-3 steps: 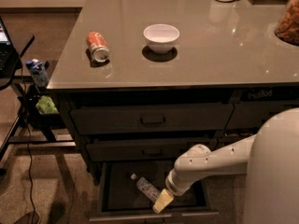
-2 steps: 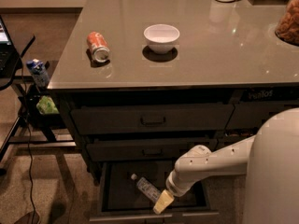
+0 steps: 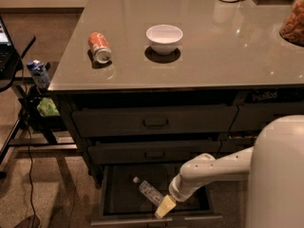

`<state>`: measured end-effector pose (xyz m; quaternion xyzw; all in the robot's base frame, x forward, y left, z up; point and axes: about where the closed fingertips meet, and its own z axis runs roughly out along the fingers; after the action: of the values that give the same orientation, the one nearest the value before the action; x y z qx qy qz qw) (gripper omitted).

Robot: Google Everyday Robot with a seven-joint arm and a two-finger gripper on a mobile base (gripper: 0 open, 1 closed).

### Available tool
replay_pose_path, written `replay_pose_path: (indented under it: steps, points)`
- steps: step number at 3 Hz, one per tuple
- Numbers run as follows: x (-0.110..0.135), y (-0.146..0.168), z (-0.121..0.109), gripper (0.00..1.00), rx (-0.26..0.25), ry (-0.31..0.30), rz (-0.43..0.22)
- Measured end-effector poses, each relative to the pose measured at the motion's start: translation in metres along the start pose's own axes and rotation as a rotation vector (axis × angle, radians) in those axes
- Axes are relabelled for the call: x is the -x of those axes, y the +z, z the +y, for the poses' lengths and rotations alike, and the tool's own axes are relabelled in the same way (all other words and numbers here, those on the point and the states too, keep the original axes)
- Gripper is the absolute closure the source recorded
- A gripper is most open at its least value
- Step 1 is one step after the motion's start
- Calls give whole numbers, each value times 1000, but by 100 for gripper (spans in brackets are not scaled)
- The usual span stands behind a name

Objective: Pick blue plastic bottle from bottom drawer and place on counter

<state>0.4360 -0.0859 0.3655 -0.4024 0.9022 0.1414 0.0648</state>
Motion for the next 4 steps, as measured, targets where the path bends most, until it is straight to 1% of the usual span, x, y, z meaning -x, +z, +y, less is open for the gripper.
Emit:
replay_pose_path:
  steps: [1,2,3,4]
  points:
    - [17,61,-12,0,60,-44,-22]
    - [17,65,-12,0,63,-42,-23]
    - [19,80,-12,0,65,-39,-37]
    - [29,110,-19,0,74,-22,-66]
